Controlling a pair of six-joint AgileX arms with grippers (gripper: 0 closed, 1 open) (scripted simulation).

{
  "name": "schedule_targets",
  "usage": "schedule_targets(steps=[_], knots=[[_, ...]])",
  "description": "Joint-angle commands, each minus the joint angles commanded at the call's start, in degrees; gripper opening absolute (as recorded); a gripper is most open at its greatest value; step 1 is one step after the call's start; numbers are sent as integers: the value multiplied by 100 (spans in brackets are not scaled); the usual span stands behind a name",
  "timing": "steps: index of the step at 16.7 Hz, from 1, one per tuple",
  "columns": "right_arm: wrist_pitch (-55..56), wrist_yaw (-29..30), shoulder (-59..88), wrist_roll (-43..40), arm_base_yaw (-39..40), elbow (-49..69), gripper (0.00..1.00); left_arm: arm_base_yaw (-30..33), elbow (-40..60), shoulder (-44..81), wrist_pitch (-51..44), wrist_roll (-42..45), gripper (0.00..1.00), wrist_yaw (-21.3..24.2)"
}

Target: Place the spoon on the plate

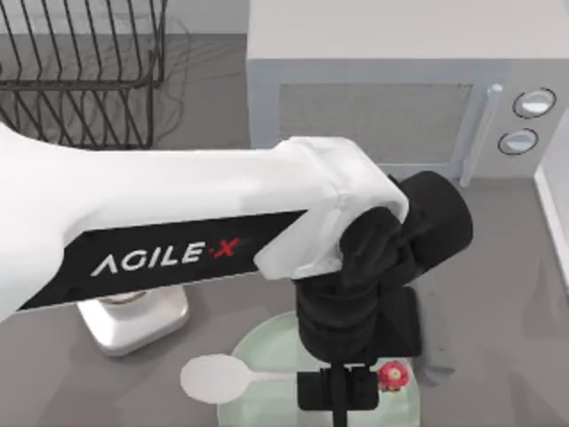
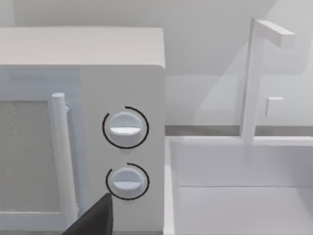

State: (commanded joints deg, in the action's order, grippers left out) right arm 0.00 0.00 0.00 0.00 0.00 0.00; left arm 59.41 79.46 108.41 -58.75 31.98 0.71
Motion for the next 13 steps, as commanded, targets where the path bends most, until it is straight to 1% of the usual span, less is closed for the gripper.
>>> schedule_targets(steps=[13], knots=[[0,0,0,0,0,0,100,-13,-101,-144,455,14,0,-74]])
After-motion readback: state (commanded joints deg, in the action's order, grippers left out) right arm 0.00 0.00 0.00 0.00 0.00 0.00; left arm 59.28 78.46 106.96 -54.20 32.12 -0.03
